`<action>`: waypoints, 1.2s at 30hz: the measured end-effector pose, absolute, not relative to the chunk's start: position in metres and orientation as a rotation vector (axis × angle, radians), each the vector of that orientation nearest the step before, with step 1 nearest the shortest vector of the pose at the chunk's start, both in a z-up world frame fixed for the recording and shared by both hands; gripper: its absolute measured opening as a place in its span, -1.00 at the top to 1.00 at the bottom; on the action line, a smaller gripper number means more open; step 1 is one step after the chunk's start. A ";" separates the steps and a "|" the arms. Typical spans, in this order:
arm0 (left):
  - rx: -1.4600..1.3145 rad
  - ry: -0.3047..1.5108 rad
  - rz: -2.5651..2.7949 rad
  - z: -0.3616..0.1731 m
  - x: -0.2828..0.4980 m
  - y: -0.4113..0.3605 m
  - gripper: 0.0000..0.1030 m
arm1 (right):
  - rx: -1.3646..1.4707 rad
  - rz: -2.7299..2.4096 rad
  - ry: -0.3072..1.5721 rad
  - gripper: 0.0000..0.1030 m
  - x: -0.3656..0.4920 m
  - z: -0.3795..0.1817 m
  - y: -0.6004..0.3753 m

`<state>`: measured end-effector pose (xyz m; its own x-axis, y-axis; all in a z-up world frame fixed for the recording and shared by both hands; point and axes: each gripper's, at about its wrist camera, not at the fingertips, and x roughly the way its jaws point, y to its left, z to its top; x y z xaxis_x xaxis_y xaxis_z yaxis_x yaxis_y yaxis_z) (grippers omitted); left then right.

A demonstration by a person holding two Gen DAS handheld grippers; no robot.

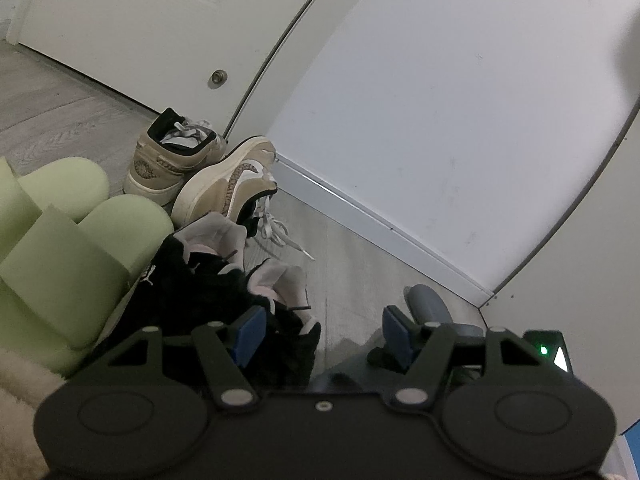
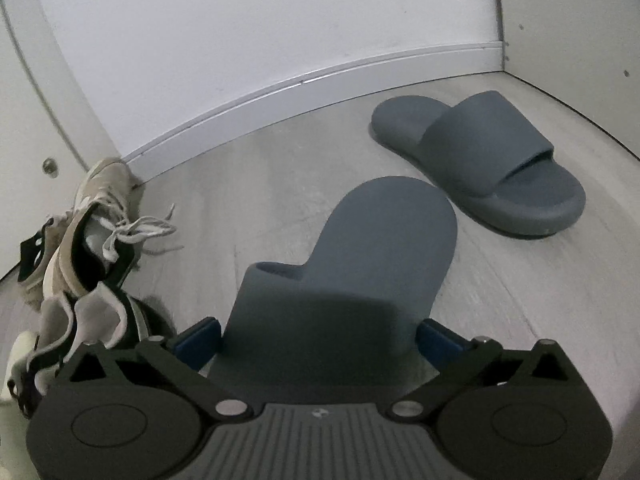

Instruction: Organize scattered shoes

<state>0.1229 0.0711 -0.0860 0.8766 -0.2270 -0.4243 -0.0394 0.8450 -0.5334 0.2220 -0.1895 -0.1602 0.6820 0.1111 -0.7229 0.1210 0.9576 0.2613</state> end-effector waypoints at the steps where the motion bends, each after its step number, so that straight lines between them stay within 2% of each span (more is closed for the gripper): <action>1: -0.561 0.498 -0.103 -0.086 0.123 0.071 -0.28 | 0.282 0.002 0.832 -0.98 0.219 -0.159 -0.194; 11: -0.555 0.486 -0.103 -0.084 0.119 0.070 -0.28 | 0.133 -0.100 0.808 -1.00 0.162 -0.147 -0.235; 14: -0.547 0.484 -0.105 -0.083 0.118 0.069 -0.28 | 0.140 -0.029 0.798 -1.00 0.168 -0.148 -0.231; 21: -0.565 0.479 -0.097 -0.084 0.117 0.073 -0.29 | -0.041 -0.056 0.865 -1.00 0.199 -0.166 -0.214; 36: -0.560 0.482 -0.103 -0.084 0.117 0.072 -0.29 | -0.016 -0.087 0.966 -0.98 0.200 -0.167 -0.247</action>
